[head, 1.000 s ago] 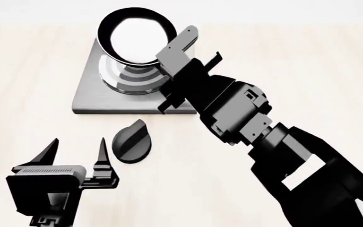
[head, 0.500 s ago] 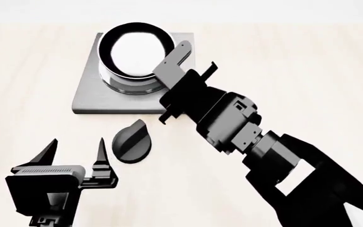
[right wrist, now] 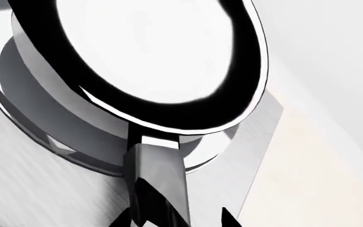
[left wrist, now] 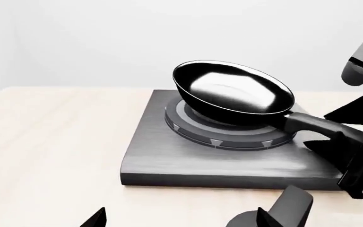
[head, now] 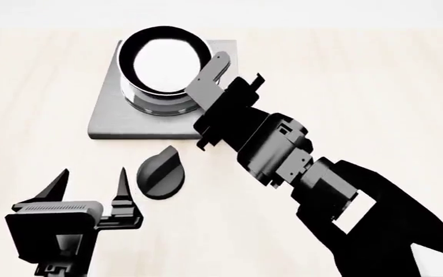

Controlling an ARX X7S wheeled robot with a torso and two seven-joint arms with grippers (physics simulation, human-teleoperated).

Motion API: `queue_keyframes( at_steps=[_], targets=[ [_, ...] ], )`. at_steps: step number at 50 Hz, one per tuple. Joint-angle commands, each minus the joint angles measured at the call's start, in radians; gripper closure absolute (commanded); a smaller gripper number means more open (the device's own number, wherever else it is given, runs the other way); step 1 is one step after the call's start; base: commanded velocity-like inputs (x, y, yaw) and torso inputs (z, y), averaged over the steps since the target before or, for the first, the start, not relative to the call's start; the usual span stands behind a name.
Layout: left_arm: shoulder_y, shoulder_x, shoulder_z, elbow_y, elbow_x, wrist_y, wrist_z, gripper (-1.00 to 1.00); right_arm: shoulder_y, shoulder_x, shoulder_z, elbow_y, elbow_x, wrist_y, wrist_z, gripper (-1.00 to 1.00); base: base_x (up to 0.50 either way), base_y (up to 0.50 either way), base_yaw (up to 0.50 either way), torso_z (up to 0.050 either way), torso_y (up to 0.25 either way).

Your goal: Turn on the stove and put the frying pan on it.

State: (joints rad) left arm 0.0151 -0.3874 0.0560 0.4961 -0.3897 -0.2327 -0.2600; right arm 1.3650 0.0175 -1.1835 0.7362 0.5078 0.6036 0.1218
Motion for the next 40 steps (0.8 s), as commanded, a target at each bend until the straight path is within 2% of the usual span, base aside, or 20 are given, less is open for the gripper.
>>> queue_keyframes(
  at_steps=[1,11,26,40],
  targets=[
    [-0.002,-0.003,0.001,0.003,-0.002,-0.002,-0.005,-1.0,-0.005,0.002,-0.047,0.003,0.065,-0.001,-0.022,-1.0,0.0,0.0,0.0,0.0,0.0],
    [-0.001,-0.005,0.0,0.002,-0.007,-0.001,-0.007,-1.0,-0.001,0.02,-0.043,-0.047,0.099,0.032,-0.028,-1.0,0.0,0.0,0.0,0.0,0.0],
    [-0.001,-0.009,0.002,0.01,-0.011,-0.004,-0.013,-1.0,0.027,0.077,0.074,-0.185,0.283,0.14,-0.104,-1.0,0.0,0.0,0.0,0.0,-0.001],
    [0.0,-0.012,0.004,0.009,-0.01,0.0,-0.017,-1.0,0.047,0.14,0.104,-0.335,0.328,0.192,-0.059,-1.0,0.0,0.0,0.0,0.0,0.0]
  ],
)
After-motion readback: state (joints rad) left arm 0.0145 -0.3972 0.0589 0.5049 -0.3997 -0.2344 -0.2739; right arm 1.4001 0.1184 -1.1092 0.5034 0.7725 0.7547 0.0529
